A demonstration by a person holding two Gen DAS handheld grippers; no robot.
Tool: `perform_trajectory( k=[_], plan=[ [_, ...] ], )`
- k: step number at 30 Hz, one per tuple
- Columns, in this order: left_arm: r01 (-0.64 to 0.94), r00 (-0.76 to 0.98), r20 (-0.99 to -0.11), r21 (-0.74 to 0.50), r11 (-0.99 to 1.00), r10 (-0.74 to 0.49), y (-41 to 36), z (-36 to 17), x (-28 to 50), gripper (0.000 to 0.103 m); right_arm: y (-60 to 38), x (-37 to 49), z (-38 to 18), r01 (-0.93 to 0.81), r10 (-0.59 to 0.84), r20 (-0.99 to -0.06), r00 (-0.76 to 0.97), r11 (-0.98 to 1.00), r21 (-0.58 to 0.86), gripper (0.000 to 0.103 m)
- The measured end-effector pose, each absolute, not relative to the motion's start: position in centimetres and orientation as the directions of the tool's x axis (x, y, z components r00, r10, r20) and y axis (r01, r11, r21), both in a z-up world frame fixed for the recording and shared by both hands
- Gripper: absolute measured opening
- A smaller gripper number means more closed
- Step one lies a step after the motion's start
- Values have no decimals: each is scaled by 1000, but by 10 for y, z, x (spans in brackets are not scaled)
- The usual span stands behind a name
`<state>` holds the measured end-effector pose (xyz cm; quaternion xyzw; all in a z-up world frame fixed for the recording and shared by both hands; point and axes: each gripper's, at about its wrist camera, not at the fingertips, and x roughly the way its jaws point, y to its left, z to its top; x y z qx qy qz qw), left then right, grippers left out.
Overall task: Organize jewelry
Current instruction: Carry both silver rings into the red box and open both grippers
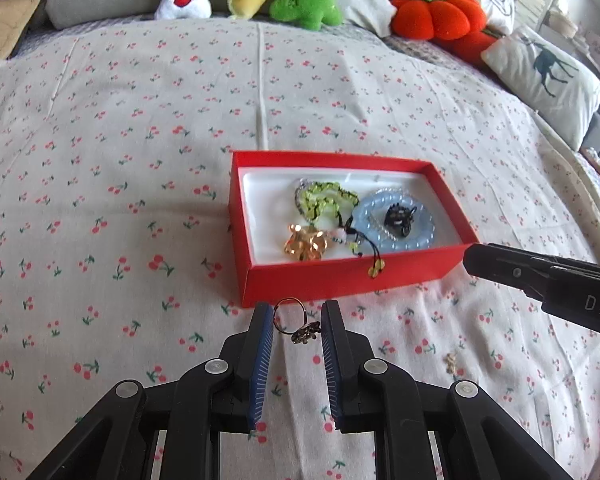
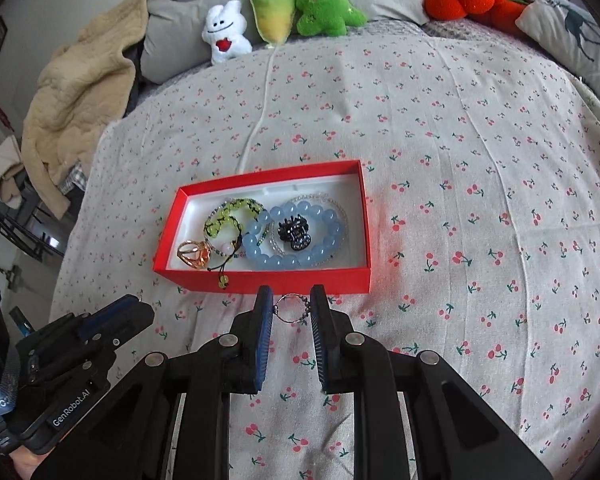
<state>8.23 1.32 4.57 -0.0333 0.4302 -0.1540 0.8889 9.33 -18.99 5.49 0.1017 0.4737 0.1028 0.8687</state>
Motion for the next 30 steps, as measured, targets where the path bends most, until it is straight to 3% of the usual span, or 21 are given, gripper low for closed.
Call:
perform_trajectory(
  k=[27, 30],
  plan=[
    [228, 655, -702, -170, 959, -280, -18, 32, 141, 20, -198, 145, 41, -126, 315, -750, 582, 946, 300, 20],
    [229, 653, -703, -173, 958, -283, -18, 34, 141, 30, -200, 145, 41, -114, 315, -747, 585, 944, 309, 21]
  ],
)
